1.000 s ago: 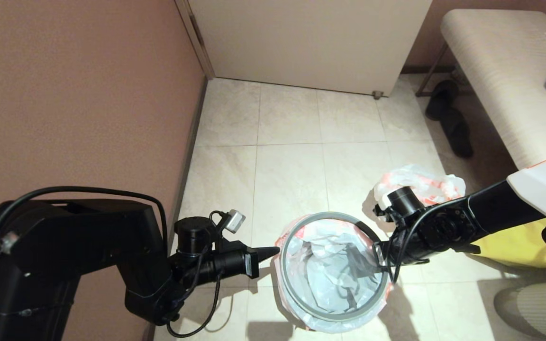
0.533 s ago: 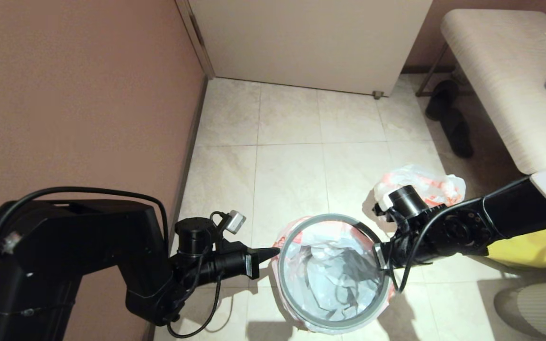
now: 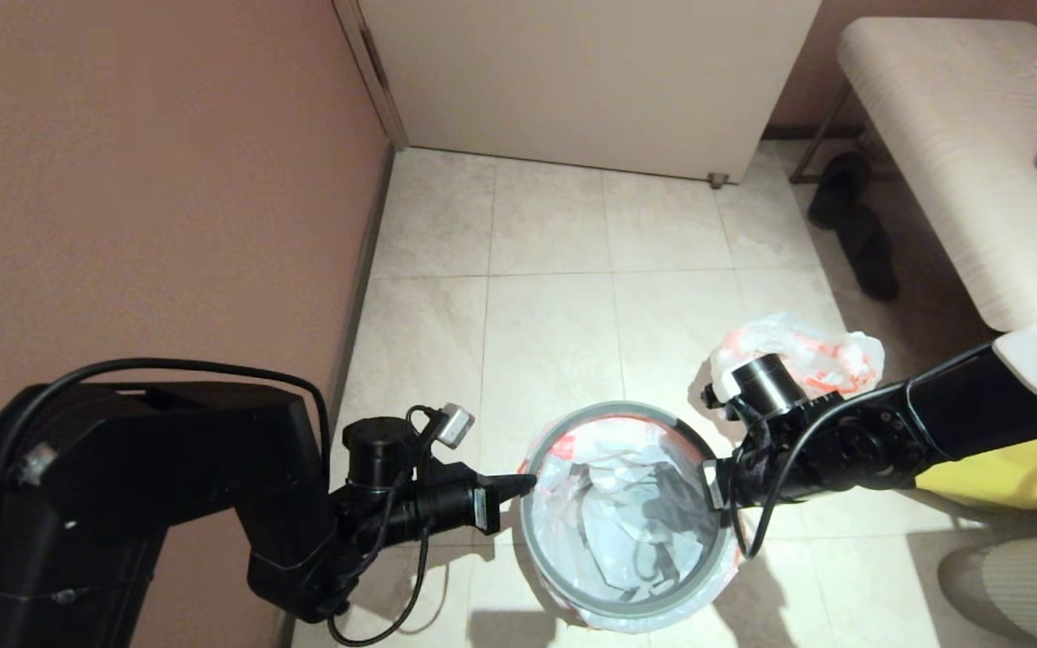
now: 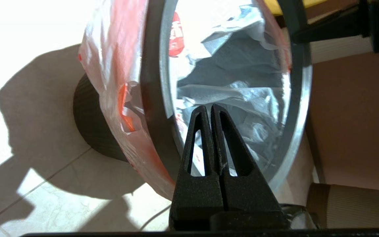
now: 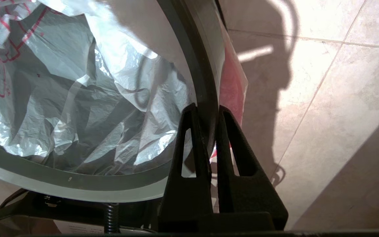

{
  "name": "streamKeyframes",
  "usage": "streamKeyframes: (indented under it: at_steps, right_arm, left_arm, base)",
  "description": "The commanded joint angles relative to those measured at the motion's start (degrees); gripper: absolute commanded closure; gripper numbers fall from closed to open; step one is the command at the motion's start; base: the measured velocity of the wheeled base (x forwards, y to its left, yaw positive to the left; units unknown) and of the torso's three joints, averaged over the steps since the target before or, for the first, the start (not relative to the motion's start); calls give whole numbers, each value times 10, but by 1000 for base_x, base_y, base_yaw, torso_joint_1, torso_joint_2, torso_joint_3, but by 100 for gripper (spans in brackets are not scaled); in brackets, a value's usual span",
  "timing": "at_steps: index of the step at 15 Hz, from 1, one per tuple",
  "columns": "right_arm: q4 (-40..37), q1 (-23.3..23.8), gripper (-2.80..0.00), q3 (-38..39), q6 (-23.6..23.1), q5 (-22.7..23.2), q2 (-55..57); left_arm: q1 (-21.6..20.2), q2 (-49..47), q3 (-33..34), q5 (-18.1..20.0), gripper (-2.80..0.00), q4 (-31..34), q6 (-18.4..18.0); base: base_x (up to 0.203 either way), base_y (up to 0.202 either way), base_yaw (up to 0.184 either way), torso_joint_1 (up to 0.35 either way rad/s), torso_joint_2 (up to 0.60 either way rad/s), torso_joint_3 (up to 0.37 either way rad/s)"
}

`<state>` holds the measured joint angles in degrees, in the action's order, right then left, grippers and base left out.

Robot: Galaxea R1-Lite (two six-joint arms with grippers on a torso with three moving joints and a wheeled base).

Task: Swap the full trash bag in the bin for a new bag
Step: Place the trash can ring on the trash can

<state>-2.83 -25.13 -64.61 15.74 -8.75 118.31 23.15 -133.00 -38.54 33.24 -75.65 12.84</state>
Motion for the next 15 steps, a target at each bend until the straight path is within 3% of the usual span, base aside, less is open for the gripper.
streamKeyframes:
  at_steps: [1, 15]
  right_arm:
    - [0, 5, 0, -1, 1, 0, 6]
    - [14, 19, 0, 10, 1, 1, 18]
  left_arm:
    - [3, -7, -8, -11, 0, -4, 1]
    - [15, -20, -15, -25, 0, -2, -4]
  base:
    - [0, 0, 0, 0, 0, 0]
    - [0, 0, 0, 0, 0, 0]
